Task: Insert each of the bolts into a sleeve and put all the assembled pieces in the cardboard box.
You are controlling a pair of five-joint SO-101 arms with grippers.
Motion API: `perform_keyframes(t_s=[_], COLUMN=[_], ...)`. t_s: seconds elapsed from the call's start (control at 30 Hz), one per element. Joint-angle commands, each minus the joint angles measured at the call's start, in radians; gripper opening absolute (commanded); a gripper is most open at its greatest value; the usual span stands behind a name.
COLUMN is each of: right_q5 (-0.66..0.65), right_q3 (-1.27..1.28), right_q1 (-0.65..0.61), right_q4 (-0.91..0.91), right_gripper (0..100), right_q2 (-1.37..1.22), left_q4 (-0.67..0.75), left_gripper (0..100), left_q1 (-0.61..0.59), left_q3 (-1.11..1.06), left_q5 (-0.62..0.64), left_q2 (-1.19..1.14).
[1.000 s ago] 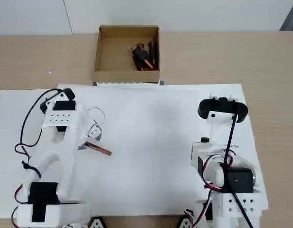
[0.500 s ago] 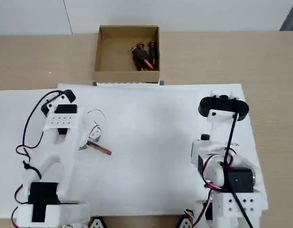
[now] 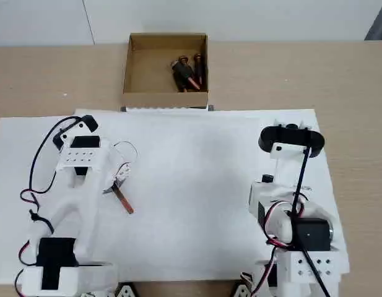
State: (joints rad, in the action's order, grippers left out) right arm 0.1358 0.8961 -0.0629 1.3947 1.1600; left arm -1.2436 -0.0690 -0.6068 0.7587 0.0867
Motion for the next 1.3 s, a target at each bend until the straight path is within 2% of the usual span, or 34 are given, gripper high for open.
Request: perform_keyframes(t_s=[0.0,0.23,0.43,0.53,0.67,0.73,0.83,1.0,1.07,1.27], right_q5=[0.009,0.009,0.008,0.008,0.008,0.000,-0.078,-0.123,-0.126,-0.127], right_q3=[-0.044,-0.221,-0.321,-0.374,-0.423,-0.425,-0.408,-0.292,-0.224,-0.020], right_q1=[0.012,0.012,0.012,0.012,0.012,0.012,0.010,0.012,0.012,0.008], right_q4=[-0.012,0.064,0.170,0.219,0.254,0.252,0.248,0.219,0.173,0.044], right_gripper=[0.4,0.4,0.4,0.4,0.4,0.4,0.4,0.4,0.4,0.3], right_q2=[0.016,0.016,0.016,0.016,0.030,0.074,0.173,0.340,0.400,0.556], left_q4=[-0.011,-0.210,-0.351,-0.354,-0.350,-0.351,-0.351,-0.295,-0.213,0.089], left_gripper=[1,1,1,1,1,1,1,1,1,1], left_q1=[0.002,0.015,0.146,0.232,0.338,0.365,0.370,0.342,0.318,0.281], left_q3=[0.042,0.275,0.492,0.547,0.545,0.544,0.542,0.414,0.315,-0.053], left_q5=[-0.003,-0.006,-0.026,-0.034,-0.110,-0.133,-0.187,-0.252,-0.256,-0.371], left_q2=[0.017,0.017,0.054,0.150,0.321,0.405,0.517,0.683,0.746,1.002])
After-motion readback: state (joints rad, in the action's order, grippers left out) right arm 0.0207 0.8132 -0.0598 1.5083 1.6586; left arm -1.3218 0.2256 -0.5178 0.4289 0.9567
